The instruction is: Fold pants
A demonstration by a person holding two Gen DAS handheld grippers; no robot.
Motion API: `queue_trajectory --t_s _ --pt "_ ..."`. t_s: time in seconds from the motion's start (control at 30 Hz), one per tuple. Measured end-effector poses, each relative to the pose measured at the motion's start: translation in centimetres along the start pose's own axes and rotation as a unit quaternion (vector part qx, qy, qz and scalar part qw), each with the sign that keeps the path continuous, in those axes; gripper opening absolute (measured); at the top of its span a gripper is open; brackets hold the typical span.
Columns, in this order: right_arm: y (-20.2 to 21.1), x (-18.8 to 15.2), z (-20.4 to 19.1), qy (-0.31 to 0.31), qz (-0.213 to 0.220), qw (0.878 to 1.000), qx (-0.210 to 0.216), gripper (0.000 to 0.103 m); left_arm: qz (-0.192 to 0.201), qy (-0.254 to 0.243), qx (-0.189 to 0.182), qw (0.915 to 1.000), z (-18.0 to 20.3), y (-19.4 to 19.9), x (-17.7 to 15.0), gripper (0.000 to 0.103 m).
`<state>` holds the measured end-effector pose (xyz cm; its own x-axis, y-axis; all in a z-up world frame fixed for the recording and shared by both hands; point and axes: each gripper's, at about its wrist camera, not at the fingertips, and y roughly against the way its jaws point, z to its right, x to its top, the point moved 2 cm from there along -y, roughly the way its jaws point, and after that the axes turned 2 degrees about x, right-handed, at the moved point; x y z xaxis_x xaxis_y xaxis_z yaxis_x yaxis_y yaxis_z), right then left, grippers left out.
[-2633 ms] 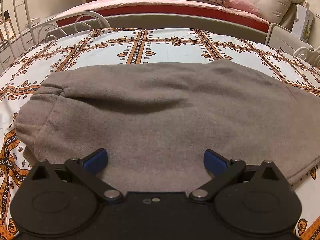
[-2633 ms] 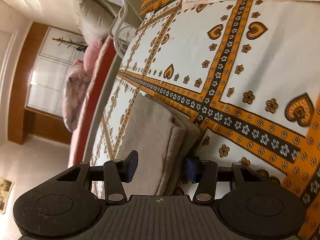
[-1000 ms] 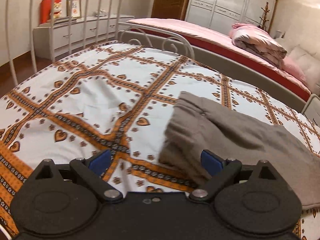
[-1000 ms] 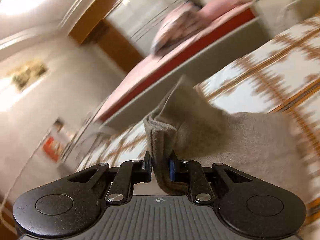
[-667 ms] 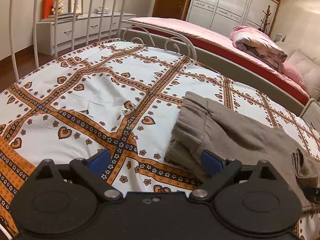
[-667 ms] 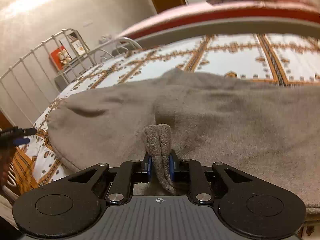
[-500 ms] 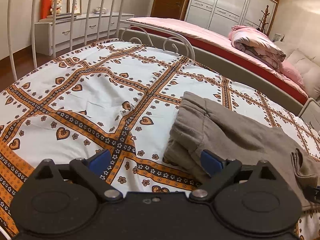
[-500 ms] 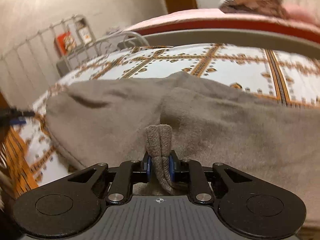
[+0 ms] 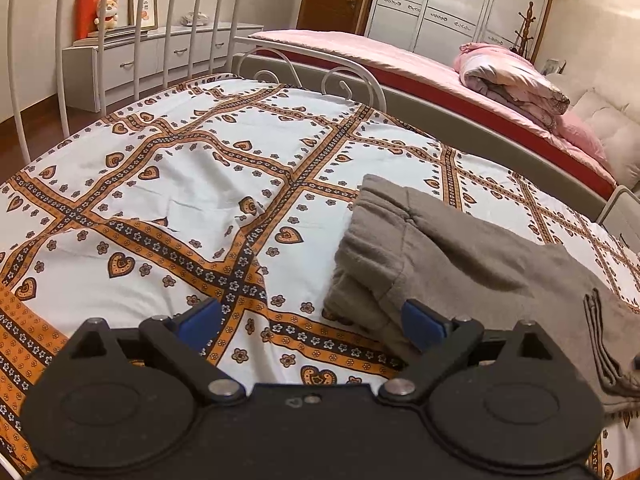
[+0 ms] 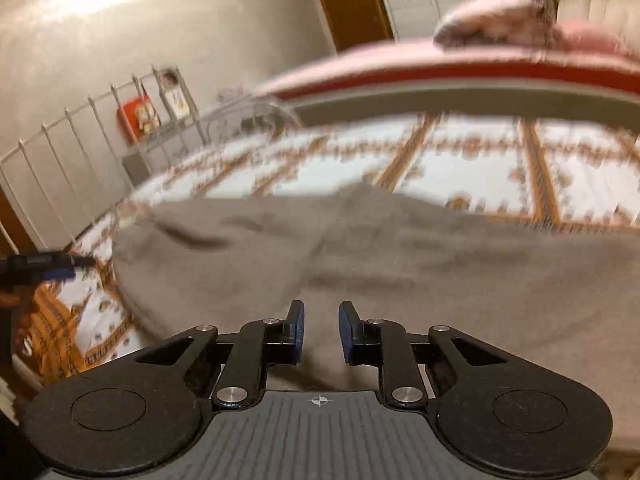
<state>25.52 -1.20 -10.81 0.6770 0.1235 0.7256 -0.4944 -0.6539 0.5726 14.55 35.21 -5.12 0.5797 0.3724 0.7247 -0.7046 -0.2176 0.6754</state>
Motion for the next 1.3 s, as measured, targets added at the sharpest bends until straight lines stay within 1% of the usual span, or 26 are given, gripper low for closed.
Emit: queue_trajectory --t_s 0.03,0.1,0.13,0.17,0.2,0.27,0.33,0.4,0.47,0.57,0.63,0.67,0.73,0.83,0.87,0.9,0.93,0.97,1.03,1.1,1.13,1.17,1.2,1.23,1.27,1.3 --pt "-1.6 -0.6 0.0 -0.016 -0.048 0.998 0.021 0.021 -0.002 -0.002 -0.001 1.0000 0.2 -0.1 0.0 0.090" --pt "-1.2 -0.5 -0.3 -0.011 -0.030 0.999 0.022 0.021 -0.003 -0.003 -0.001 1.0000 0.5 -0.2 0.1 0.091" --pt "-0.5 0.0 0.0 -0.027 -0.027 0.999 0.034 0.021 -0.001 -0.003 -0.003 1.0000 0.6 -0.1 0.1 0.091" --pt "0.4 0.4 0.6 -0.040 -0.016 0.998 0.046 0.021 -0.001 -0.006 -0.005 1.0000 0.8 -0.2 0.1 0.091" --pt "1.9 0.9 1.3 -0.041 0.002 0.998 0.041 0.021 -0.001 -0.010 -0.003 0.9999 1.0 -0.3 0.1 0.091" --pt "5.0 1.8 3.1 -0.036 0.027 0.999 0.011 0.021 -0.002 -0.014 -0.001 0.9999 1.2 -0.3 0.0 0.091" --pt "8.2 2.5 5.9 -0.049 0.036 0.997 -0.038 0.021 -0.001 -0.017 0.001 0.9999 1.4 -0.4 0.0 0.091" --pt "10.6 2.1 8.7 -0.055 0.027 0.994 -0.091 0.021 -0.003 -0.021 0.003 0.9998 1.6 -0.6 0.0 0.091" --pt "11.9 1.3 10.5 -0.060 0.012 0.992 -0.113 0.021 -0.006 -0.024 0.005 0.9997 1.9 -0.8 0.0 0.091" --pt "9.9 -0.9 13.1 -0.105 -0.074 0.983 -0.129 0.021 -0.010 -0.034 0.007 0.9994 2.6 -1.1 -0.1 0.091" --pt "9.8 -0.5 13.2 -0.107 -0.063 0.984 -0.125 0.021 -0.011 -0.037 0.007 0.9992 3.1 -1.2 -0.2 0.091" --pt "10.1 0.1 13.0 -0.102 -0.047 0.986 -0.120 0.021 -0.011 -0.040 0.006 0.9991 3.3 -1.2 -0.2 0.091" --pt "11.1 1.6 12.8 -0.090 0.002 0.990 -0.112 0.021 -0.011 -0.044 0.008 0.9989 3.5 -1.2 -0.3 0.091" --pt "11.0 3.9 13.2 -0.084 0.037 0.985 -0.143 0.021 -0.017 -0.050 0.011 0.9986 3.7 -1.6 -0.4 0.091" --pt "10.6 4.2 13.7 -0.086 0.033 0.984 -0.150 0.021 -0.019 -0.052 0.012 0.9984 3.8 -1.7 -0.5 0.091" --pt "9.2 4.4 14.6 -0.089 0.011 0.983 -0.161 0.021 -0.020 -0.054 0.012 0.9983 3.9 -1.8 -0.5 0.091" --pt "7.6 4.0 15.6 -0.095 -0.026 0.979 -0.177 0.021 -0.021 -0.054 0.011 0.9982 3.9 -1.8 -0.5 0.091" --pt "6.5 3.4 16.6 -0.113 -0.051 0.976 -0.178 0.021 -0.021 -0.054 0.010 0.9983 3.9 -1.9 -0.5 0.091" --pt "6.9 4.2 17.0 -0.126 -0.019 0.978 -0.166 0.021 -0.020 -0.051 0.009 0.9985 3.8 -1.9 -0.5 0.091" --pt "8.2 6.0 16.2 -0.116 0.041 0.981 -0.152 0.021 -0.019 -0.054 0.008 0.9983 3.7 -1.9 -0.5 0.091" --pt "8.3 6.7 16.1 -0.108 0.061 0.980 -0.157 0.021 -0.018 -0.055 0.009 0.9983 3.7 -1.9 -0.5 0.091" --pt "8.0 7.0 16.3 -0.106 0.067 0.978 -0.165 0.021 -0.020 -0.054 0.010 0.9983 3.6 -2.0 -0.5 0.091" --pt "7.2 7.0 16.7 -0.110 0.058 0.978 -0.166 0.021 -0.022 -0.052 0.009 0.9984 3.6 -2.1 -0.5 0.091" --pt "6.2 6.8 17.5 -0.118 0.033 0.978 -0.169 0.021 -0.024 -0.052 0.009 0.9983 3.6 -2.2 -0.6 0.091" --pt "4.1 5.9 18.7 -0.137 -0.027 0.975 -0.171 0.021 -0.024 -0.054 0.009 0.9982 3.7 -2.3 -0.6 0.091" --pt "3.8 5.4 19.1 -0.144 -0.023 0.975 -0.166 0.021 -0.024 -0.053 0.008 0.9983 3.7 -2.3 -0.6 0.091"
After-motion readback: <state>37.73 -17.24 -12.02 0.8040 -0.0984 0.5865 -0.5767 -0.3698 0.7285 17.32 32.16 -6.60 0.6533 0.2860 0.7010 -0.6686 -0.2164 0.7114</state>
